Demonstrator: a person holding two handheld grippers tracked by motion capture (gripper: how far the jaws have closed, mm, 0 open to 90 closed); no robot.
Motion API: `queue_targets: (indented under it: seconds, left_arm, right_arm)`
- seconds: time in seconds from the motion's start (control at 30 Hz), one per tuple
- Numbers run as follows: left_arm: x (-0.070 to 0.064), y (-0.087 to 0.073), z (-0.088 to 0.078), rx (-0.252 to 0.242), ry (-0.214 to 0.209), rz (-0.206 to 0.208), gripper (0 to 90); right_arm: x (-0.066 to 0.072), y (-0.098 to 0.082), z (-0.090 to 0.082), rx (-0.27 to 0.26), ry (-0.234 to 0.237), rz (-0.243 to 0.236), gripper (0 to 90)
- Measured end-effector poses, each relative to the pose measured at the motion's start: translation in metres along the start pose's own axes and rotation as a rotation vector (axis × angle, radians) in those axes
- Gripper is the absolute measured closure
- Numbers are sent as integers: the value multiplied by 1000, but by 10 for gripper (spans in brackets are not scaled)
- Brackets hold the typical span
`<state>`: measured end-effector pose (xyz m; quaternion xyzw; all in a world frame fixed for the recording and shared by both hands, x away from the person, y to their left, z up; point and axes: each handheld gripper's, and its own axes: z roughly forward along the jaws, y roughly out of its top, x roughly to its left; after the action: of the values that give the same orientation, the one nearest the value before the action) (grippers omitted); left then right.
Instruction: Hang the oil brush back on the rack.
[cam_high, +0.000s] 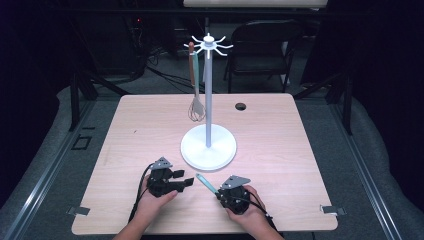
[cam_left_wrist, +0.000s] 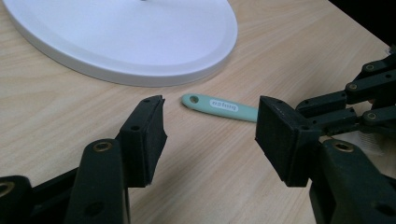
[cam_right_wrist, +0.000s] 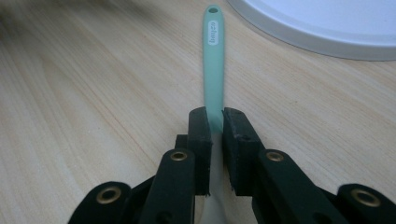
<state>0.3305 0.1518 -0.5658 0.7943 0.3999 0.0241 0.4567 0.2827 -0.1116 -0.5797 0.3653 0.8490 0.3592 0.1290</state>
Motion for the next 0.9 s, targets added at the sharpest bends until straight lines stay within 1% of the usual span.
queue_targets:
  seconds: [0.03,0.13,0.2,0.23,0.27,0.3,0.33,0.5,0.6,0.7,0.8,0.83,0.9]
  left_arm:
    - [0,0,0,3,2,4,415]
    - [0,-1,2,11,-14,0,399]
    - [-1,-2,4,14,-16,-1,396]
    - [-1,-2,5,14,-26,-6,394]
    - [-1,-3,6,19,-32,-2,391]
    - [-2,-3,6,18,-39,-2,391]
    - [-2,-3,7,18,-47,4,389]
    - [-4,-4,9,18,-66,-14,377]
    - [-4,-4,10,17,-76,-24,372]
    - [-4,-4,11,16,-90,-29,369]
    - [-5,-4,12,21,-111,-38,369]
    - [-6,-4,12,23,-118,-38,369]
    - [-7,-4,12,24,-119,-37,366]
  right_arm:
    - [0,0,0,1,-1,-3,821]
    - [0,1,0,5,-2,-5,824]
    - [0,0,0,-9,-1,1,826]
    - [0,-1,1,-18,7,7,826]
    - [0,-1,0,-13,18,5,827]
    - [0,-1,1,-22,22,12,827]
    - [1,0,0,-23,28,8,828]
    - [1,1,-5,-59,55,26,828]
    - [0,2,-10,-88,62,38,828]
    - [0,3,-14,-121,73,31,828]
    - [4,4,-16,-149,72,14,828]
    - [4,4,-16,-153,74,4,828]
    - [6,4,-16,-160,75,0,828]
